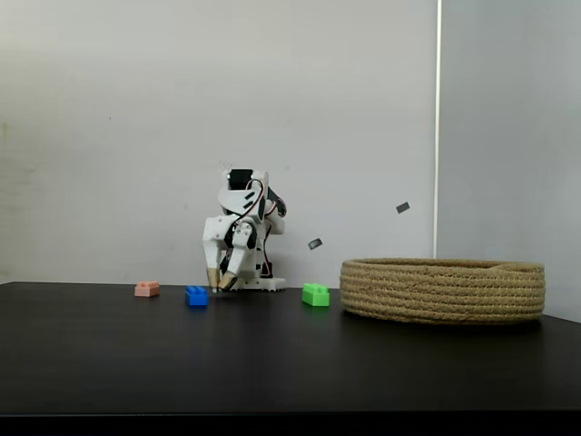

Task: Place the lego blocks in the tray

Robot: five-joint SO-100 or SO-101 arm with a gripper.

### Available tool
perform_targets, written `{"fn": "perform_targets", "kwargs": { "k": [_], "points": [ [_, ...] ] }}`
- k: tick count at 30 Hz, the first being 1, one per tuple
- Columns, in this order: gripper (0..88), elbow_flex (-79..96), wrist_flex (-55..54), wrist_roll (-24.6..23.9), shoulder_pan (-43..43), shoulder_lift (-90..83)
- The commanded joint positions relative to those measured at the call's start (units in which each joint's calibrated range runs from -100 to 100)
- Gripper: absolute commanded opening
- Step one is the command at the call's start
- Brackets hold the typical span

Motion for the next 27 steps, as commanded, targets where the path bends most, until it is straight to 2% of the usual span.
{"fn": "perform_targets", "kwargs": {
  "k": [1,27],
  "points": [
    [0.2,0.7,0.6,-0.1,0.0,-0.5],
    [0.2,0.7,0.5,-1.1,-0.7,-0.8]
  ]
}}
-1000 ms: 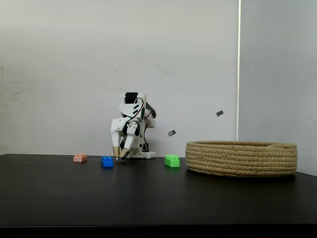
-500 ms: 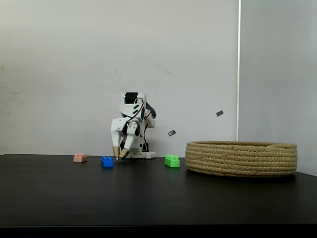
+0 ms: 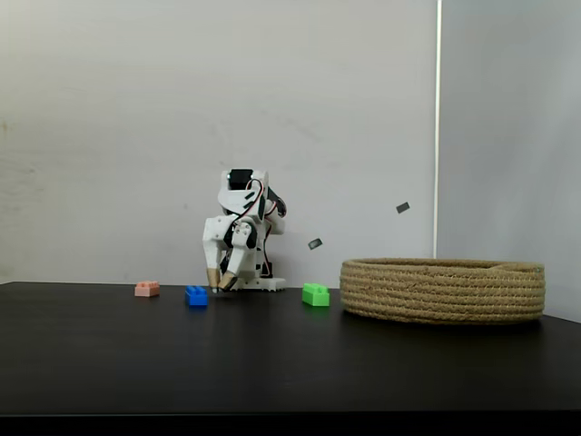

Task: Place the lego blocks in the tray

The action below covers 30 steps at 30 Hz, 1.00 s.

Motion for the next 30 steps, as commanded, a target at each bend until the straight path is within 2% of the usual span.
{"fn": "perform_targets", "kwargs": {
  "k": [1,10,19,30],
  "points": [
    [0.3,0.7,0.7,1.0,-0.7,-0.2],
    [0.1,0.7,0.4,4.7,-3.1,-0.5],
    [0.0,0.7,-0.3,2.0,-4.6,-0.4],
    [0.1,0.7,-6.8,4.7,-4.7,-0.4]
  ]
}}
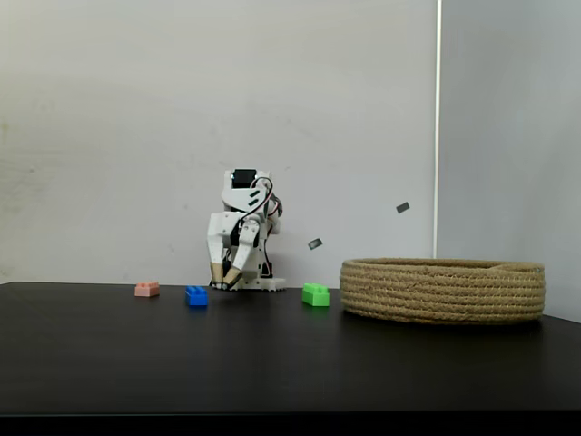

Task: Place the lego blocks in the tray

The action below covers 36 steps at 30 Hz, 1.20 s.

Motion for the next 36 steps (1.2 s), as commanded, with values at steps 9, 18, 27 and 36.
{"fn": "perform_targets", "kwargs": {
  "k": [9,18,27,36],
  "points": [
    [2.2,-2.7,-1.6,0.2,-1.7,2.7],
    [4.8,-7.6,-1.1,-0.6,-3.3,5.6],
    [6.8,-11.9,1.1,-1.6,-6.4,6.0],
    [8.1,-15.3,1.5,-1.4,-6.8,8.9]
  ]
}}
